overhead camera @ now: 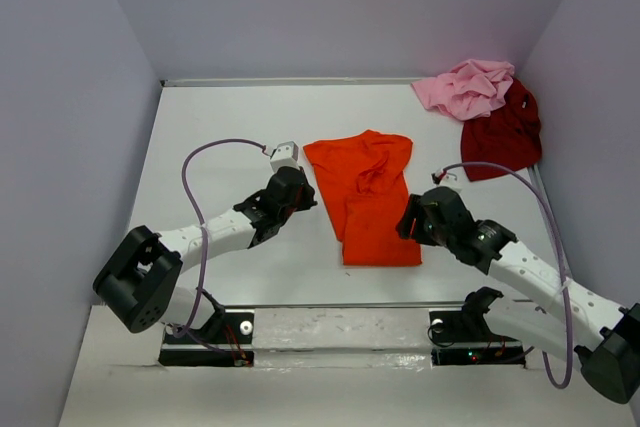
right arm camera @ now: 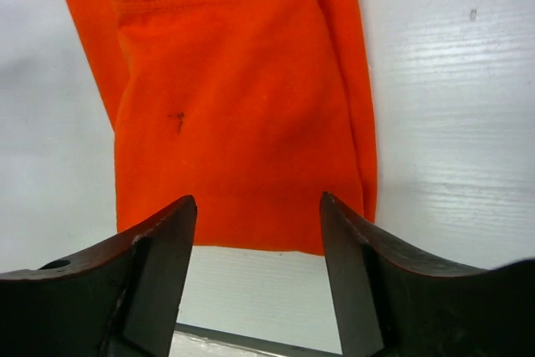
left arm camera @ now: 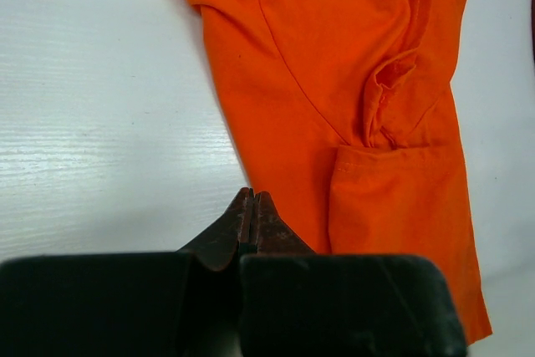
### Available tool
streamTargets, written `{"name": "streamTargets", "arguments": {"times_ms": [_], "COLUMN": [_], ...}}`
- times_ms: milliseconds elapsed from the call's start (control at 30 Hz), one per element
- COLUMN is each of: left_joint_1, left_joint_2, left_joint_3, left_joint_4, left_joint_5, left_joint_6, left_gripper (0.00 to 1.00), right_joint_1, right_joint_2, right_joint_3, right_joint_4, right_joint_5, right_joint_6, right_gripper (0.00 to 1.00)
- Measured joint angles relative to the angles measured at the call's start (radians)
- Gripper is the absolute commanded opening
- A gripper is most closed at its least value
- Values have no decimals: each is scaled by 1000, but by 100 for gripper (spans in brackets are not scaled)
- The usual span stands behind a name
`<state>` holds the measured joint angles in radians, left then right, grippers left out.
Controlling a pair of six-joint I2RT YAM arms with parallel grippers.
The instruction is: Fold and stack the t-shirts
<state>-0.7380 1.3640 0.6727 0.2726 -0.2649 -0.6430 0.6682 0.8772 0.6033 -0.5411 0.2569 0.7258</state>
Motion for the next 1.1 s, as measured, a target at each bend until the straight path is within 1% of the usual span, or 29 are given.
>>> {"name": "streamTargets", "arguments": {"times_ms": [33, 233, 333, 433, 500, 533, 567, 667, 767, 867, 1100], "left_joint_1": [0, 0, 0, 0, 0, 0, 0, 0, -1, -3, -7], "left_joint_2": [0, 0, 0, 0, -4, -11, -18, -73, -139, -179, -219], "left_joint_3": [0, 3, 10, 12, 12, 11, 10, -5, -34, -46, -46], "left_joint_4": [0, -1, -1, 0, -1, -3, -4, -18, -29, -51, -92], "left_joint_5": [0, 0, 2, 7, 11, 13, 14, 13, 7, -3, -27], "left_joint_6": [2, 11, 10, 9, 8, 7, 6, 6, 4, 2, 4], "left_gripper": [0, 0, 0, 0, 0, 0, 0, 0, 0, 0, 0], "right_joint_1": [0, 0, 0, 0, 0, 0, 0, -5, -8, -8, -8], "right_joint_2": [0, 3, 60, 191, 347, 377, 443, 574, 745, 851, 989], "right_joint_3": [15, 116, 142, 172, 214, 219, 241, 295, 397, 457, 562], "right_joint_4": [-7, -24, 9, 60, 125, 137, 167, 232, 305, 356, 380], "right_joint_5": [3, 27, 39, 50, 53, 53, 53, 53, 42, 24, -8], "right_joint_6": [-10, -64, -96, -126, -153, -158, -167, -184, -189, -189, -199], "right_gripper": [73, 75, 75, 75, 74, 74, 74, 73, 73, 73, 73]}}
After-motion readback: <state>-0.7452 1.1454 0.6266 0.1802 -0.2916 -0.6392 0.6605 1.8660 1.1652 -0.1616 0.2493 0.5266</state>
